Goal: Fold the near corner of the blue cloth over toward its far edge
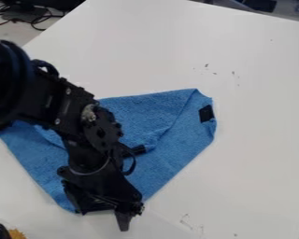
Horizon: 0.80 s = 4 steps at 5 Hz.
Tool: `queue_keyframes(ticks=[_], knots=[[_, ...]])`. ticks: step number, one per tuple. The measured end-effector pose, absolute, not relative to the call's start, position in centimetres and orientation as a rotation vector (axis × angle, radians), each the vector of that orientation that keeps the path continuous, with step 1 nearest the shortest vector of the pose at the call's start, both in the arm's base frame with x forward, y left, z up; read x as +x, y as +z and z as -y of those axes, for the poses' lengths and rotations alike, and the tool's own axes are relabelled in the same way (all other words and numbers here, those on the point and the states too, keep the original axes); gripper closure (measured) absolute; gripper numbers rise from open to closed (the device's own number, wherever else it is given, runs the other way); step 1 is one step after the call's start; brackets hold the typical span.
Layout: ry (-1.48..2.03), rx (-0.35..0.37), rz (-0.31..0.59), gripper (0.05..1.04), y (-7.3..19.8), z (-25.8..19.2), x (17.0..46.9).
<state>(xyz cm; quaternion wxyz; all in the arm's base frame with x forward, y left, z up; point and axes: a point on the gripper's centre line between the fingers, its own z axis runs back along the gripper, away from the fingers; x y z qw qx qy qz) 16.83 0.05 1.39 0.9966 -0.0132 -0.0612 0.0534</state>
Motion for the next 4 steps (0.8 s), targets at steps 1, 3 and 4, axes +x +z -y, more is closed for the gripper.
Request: queue_keyframes(ticks=[1, 3, 4], knots=[[0.069, -0.014, 0.102, 0.083, 1.2, -1.0, 18.6], [0.118, -0.056, 0.122, 0.083, 0.1, -1.2, 18.8], [0.147, -0.067, 0.136, 0.137, -0.2, -1.0, 18.5]])
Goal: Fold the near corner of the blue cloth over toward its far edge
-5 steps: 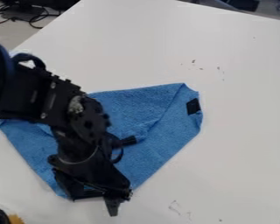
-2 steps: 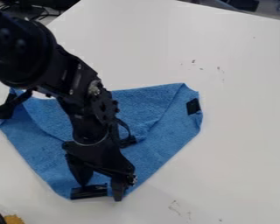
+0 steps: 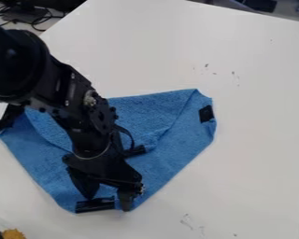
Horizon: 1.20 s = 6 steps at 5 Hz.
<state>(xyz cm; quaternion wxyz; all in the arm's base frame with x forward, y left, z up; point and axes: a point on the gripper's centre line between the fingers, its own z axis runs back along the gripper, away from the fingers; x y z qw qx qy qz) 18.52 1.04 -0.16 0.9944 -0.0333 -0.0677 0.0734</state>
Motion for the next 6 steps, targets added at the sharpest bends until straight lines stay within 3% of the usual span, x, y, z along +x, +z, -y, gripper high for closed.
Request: queue_keyframes(ticks=[1, 3, 4, 5, 6], knots=[[0.145, -0.060, 0.164, 0.379, -0.3, -1.0, 18.5], [0.098, -0.045, 0.160, 0.735, 0.0, -0.9, 18.8], [0.076, -0.022, 0.092, 0.897, 0.7, -0.1, 19.1], [0.099, 0.034, 0.063, 1.002, 3.7, 0.5, 20.7], [0.097, 0.050, 0.045, 1.022, 6.1, 0.6, 23.0]])
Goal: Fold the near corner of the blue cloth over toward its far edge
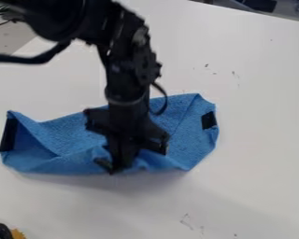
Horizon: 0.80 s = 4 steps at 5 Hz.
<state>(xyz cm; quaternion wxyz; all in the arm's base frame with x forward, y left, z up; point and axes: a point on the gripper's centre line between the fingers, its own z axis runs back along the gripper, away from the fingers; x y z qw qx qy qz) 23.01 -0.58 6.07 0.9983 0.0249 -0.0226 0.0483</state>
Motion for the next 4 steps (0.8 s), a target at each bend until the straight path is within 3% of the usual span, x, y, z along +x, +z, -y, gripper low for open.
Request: queue_keyframes(ticks=[2, 4], knots=[[0.011, 0.000, 0.102, 1.024, 4.5, -3.2, 29.3], [-0.099, -0.024, 0.079, 1.025, 3.0, -6.6, 33.9]])
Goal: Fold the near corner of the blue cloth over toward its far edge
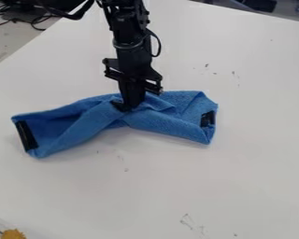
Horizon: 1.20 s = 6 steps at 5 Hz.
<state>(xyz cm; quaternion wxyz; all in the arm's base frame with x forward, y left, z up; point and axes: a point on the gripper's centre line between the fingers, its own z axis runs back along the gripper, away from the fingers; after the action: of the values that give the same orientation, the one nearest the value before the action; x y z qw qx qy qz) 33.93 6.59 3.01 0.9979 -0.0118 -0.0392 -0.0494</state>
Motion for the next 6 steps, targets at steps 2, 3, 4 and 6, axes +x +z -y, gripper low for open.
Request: queue_keyframes(ticks=[2, 3, 4, 6], knots=[[-0.155, -0.051, 0.063, 0.839, 2.6, -7.4, 35.8], [-0.165, -0.061, 0.066, 0.570, 2.6, -7.2, 35.9], [-0.159, -0.057, 0.072, 0.265, 2.5, -7.2, 35.9], [-0.147, 0.055, 0.165, 0.080, 6.7, -4.9, 35.9]])
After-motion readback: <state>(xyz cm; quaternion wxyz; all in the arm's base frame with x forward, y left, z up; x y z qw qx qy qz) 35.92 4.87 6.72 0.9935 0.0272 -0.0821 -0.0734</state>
